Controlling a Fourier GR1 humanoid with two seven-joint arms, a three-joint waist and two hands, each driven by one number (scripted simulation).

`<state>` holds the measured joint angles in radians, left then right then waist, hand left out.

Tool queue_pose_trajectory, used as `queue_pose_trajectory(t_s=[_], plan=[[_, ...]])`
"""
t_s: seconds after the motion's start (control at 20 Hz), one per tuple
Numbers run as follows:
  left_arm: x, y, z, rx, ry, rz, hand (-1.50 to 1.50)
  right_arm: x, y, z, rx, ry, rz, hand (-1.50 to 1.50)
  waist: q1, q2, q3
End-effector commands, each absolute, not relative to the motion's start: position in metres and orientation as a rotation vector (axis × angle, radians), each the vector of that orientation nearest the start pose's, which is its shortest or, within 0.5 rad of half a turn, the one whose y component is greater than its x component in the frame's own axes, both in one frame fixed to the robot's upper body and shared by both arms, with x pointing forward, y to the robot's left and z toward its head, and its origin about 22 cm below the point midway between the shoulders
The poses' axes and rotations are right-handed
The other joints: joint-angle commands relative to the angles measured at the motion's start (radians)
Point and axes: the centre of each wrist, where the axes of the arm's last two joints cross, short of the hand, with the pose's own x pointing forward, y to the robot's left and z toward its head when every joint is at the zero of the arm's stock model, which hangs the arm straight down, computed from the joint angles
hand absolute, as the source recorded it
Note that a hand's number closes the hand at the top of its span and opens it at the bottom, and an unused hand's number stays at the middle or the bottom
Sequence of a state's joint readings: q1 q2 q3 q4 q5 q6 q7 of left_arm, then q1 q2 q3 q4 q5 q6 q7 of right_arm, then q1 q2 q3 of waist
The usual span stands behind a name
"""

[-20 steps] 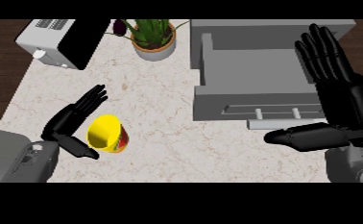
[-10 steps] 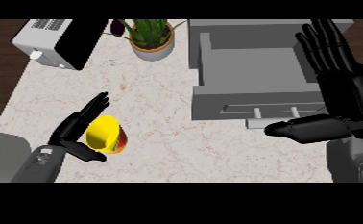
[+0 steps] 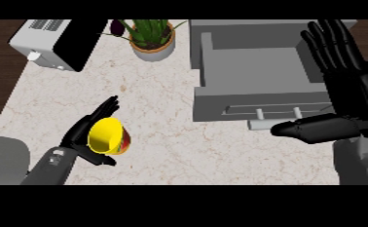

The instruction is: Pick up the cup, place it into the drawer and close the drawer

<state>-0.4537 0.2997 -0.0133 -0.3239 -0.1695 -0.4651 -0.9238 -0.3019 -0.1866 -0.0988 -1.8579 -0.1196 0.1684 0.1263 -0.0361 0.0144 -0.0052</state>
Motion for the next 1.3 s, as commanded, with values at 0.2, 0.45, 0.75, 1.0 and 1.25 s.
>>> queue_pose_trajectory(t_s=[0.2,0.45,0.75,1.0,1.25], plan=[[0.273,0.323,-0.133,-0.574,-1.595,-0.381,-1.5,0.273,-0.244,0.152,0.101,-2.014,0.283,-1.5,0.001,0.0,0.0],[0.283,0.299,-0.133,-0.66,-1.578,-0.387,-1.5,0.279,-0.265,0.158,0.078,-2.007,0.27,-1.5,-0.001,0.001,0.0],[0.28,0.287,-0.135,-0.736,-1.667,-0.381,1.5,0.277,-0.267,0.151,0.056,-1.981,0.274,-1.5,0.01,-0.003,0.0],[0.282,0.275,-0.135,-0.481,-1.898,-0.429,1.5,0.278,-0.257,0.158,0.065,-1.99,0.274,-1.5,0.011,-0.002,0.0],[0.292,0.278,-0.129,0.01,-1.967,-0.04,1.5,0.276,-0.264,0.153,0.05,-2.0,0.257,-1.5,0.026,-0.003,0.001]])
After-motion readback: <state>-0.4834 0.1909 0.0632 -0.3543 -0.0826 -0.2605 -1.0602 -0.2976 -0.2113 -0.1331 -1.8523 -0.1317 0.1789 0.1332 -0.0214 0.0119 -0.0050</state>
